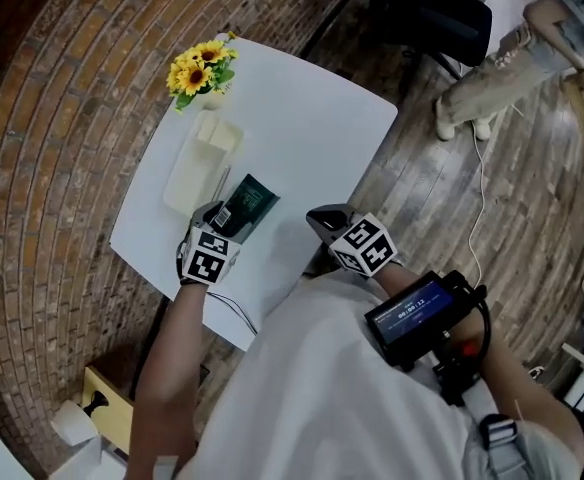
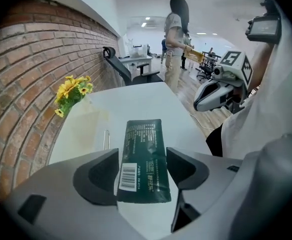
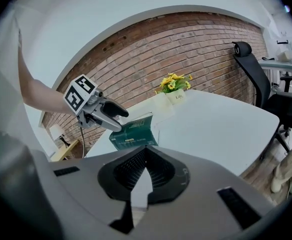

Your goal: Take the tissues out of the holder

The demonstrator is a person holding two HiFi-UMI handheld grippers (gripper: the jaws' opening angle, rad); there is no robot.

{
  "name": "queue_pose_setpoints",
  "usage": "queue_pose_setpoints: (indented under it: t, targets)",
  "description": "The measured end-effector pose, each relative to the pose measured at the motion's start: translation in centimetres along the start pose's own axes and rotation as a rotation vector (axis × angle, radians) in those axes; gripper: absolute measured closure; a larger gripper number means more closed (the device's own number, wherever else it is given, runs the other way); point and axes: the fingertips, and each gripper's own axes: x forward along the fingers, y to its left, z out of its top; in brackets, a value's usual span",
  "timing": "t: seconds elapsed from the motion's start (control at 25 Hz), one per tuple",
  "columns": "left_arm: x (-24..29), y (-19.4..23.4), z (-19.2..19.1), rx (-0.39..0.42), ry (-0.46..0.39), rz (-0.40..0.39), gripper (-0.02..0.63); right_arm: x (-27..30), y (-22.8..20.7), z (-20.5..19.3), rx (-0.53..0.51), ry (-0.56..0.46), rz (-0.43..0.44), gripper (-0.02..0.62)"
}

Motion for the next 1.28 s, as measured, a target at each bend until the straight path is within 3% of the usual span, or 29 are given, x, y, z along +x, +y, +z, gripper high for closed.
queue_pose_setpoints:
  t: [0.56, 0.8, 0.92, 1.12, 1.28]
  targets:
    - [-4.5, -1.3, -2.1, -0.307, -0.141, 0.163, 0.324, 2.7, -0.9, 2.2, -0.109, 0.08, 0.146, 0.591]
    - [-6.2, -2.7, -4.1, -0.514, -0.259, 0.219, 0.391, 2.9, -0.3, 2.6, -0.15, 0.091, 0.167, 0.591]
    - [-7.2, -3.5, -4.7, -0.614, -0.339, 0.267, 0.466, 2.6, -0.6, 3.2, -0.173, 0.091, 0.162, 0.591]
    - [-9.3, -5.8, -6.8, -0.683, -0.419, 0.309, 0.596, 1.6, 0.9, 3.7, -0.195, 0.068, 0.159, 0.591]
    - [-10.7, -7.8, -7.7, -0.71, -0.488, 0.307, 0.598, 1.0, 2.7, 3.9, -0.231, 0.055, 0.182, 0.591]
